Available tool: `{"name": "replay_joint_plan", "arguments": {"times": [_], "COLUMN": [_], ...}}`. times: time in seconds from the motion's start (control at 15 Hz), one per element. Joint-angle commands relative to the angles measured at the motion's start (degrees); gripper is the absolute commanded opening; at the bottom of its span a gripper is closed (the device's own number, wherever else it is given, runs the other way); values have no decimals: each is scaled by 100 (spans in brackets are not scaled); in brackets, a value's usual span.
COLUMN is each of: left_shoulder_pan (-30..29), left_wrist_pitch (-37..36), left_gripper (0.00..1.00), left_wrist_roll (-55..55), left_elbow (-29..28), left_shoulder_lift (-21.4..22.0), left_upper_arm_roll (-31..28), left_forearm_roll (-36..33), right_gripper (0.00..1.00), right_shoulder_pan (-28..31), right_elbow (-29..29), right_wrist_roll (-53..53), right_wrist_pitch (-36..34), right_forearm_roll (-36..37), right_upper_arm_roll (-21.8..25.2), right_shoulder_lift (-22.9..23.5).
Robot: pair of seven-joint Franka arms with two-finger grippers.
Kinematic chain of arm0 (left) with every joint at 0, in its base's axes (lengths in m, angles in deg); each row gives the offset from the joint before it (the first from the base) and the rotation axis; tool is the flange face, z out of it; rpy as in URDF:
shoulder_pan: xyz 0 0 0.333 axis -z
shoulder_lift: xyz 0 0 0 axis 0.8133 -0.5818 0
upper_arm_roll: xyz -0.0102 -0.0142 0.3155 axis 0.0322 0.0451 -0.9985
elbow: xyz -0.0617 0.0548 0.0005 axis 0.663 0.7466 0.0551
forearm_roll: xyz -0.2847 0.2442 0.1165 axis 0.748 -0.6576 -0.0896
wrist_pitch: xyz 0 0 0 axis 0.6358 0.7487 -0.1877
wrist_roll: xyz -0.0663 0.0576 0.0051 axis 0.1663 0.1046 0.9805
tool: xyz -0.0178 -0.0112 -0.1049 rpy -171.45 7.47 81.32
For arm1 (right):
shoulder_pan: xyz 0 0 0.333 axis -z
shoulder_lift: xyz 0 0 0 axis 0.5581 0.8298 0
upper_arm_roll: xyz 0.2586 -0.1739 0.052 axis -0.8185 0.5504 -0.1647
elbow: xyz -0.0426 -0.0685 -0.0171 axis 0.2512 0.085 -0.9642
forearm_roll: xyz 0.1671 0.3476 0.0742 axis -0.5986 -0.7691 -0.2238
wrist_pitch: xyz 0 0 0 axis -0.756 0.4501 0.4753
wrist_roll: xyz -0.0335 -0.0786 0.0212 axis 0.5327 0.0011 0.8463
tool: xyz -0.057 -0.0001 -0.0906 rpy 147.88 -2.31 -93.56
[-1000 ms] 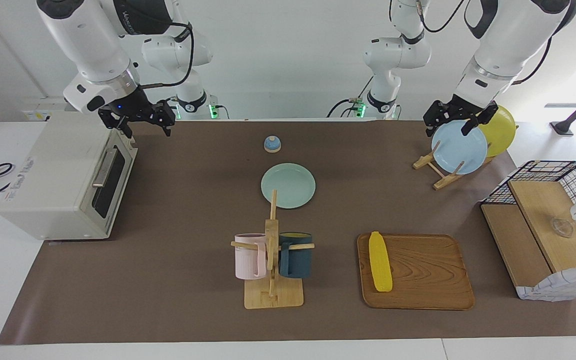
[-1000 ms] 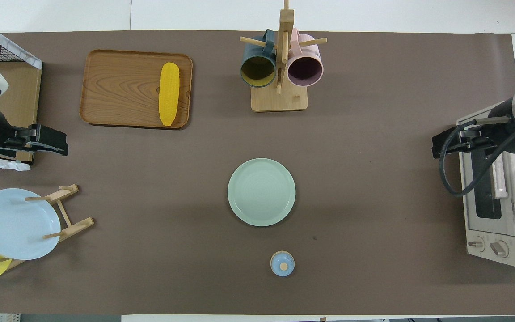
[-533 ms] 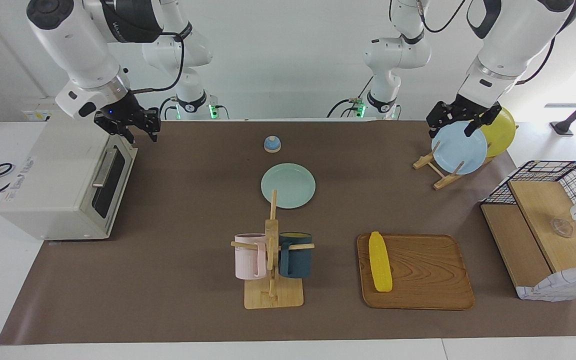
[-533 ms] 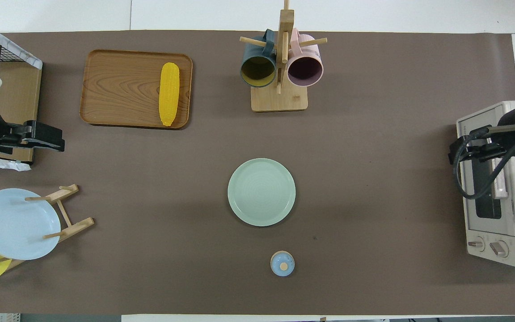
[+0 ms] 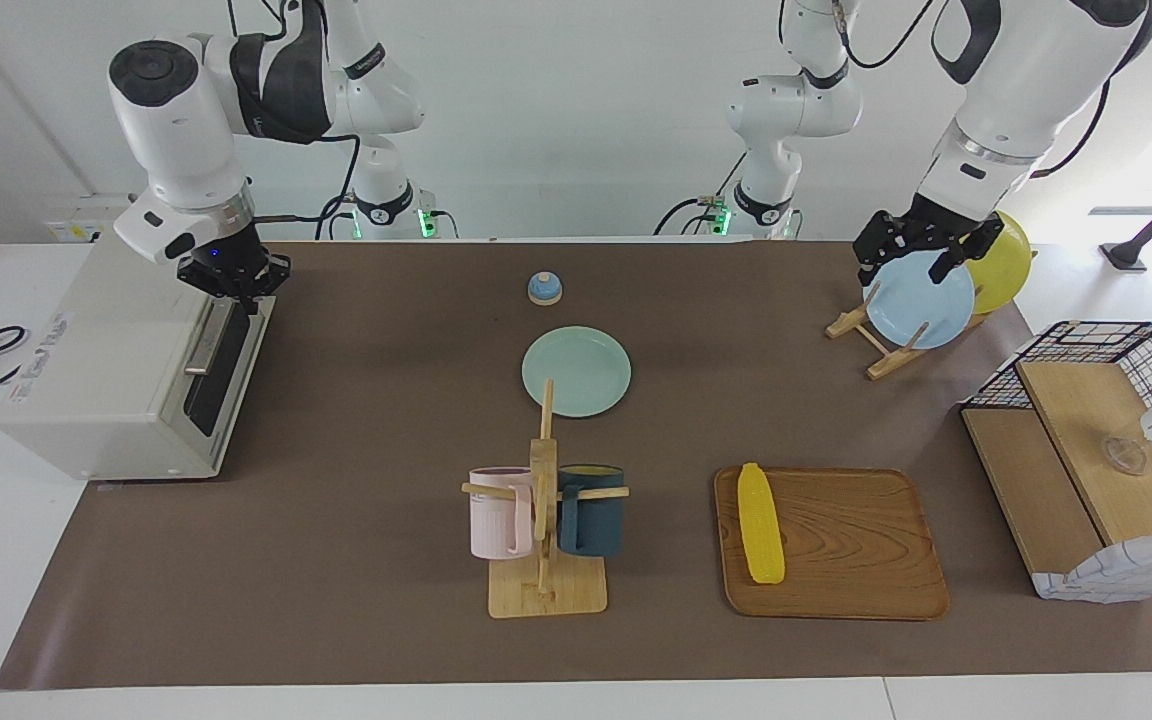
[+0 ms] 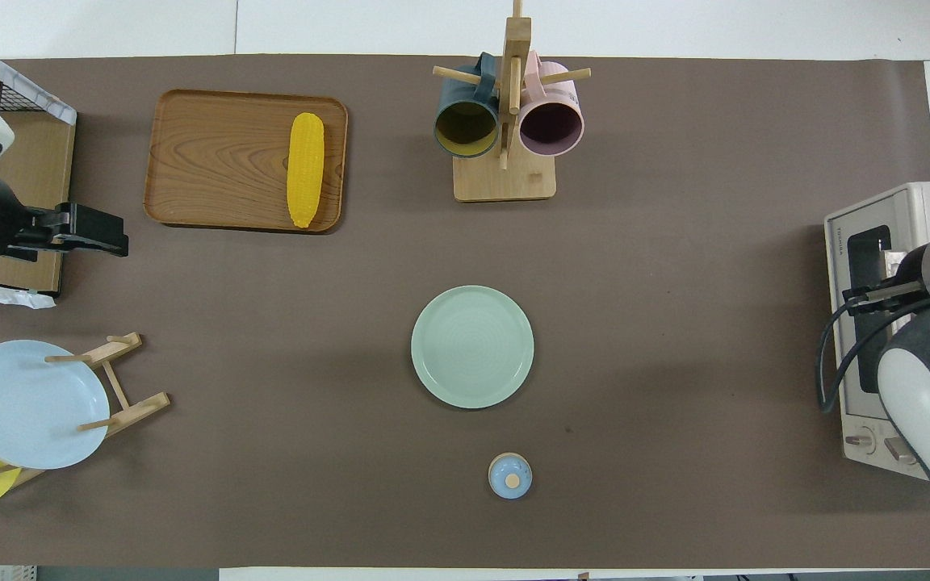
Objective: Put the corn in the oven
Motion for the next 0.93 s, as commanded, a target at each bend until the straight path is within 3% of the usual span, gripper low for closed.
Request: {"name": "replay_joint_plan", "arguments": {"times": [0.0,0.33,0.67,0.87], "left_shoulder_pan": [48,363,697,821], "left_wrist_pitch": [445,517,1034,965], "left_gripper": [100,100,100,100], "left_wrist_roll": [85,121,164,323], "left_elbow": [35,1254,1669,2651], "left_shoulder_lift": [-403,-2001,-2890,-3733], "left_upper_arm_roll": [-13,-4,-22,-57], "left_forearm_roll": [283,460,434,425], "right_gripper": [0,0,0,0], "right_shoulder_pan": [299,511,529,537], "right_elbow": [275,549,575,654], "right_wrist_roll": [357,374,383,374], "right_wrist_pitch": [234,568,718,735], "right_forearm_roll": [301,311,408,417], "right_upper_arm_roll": [-43,-43,-43,-43], "right_shoulder_lift": [-141,-36,53,79]}}
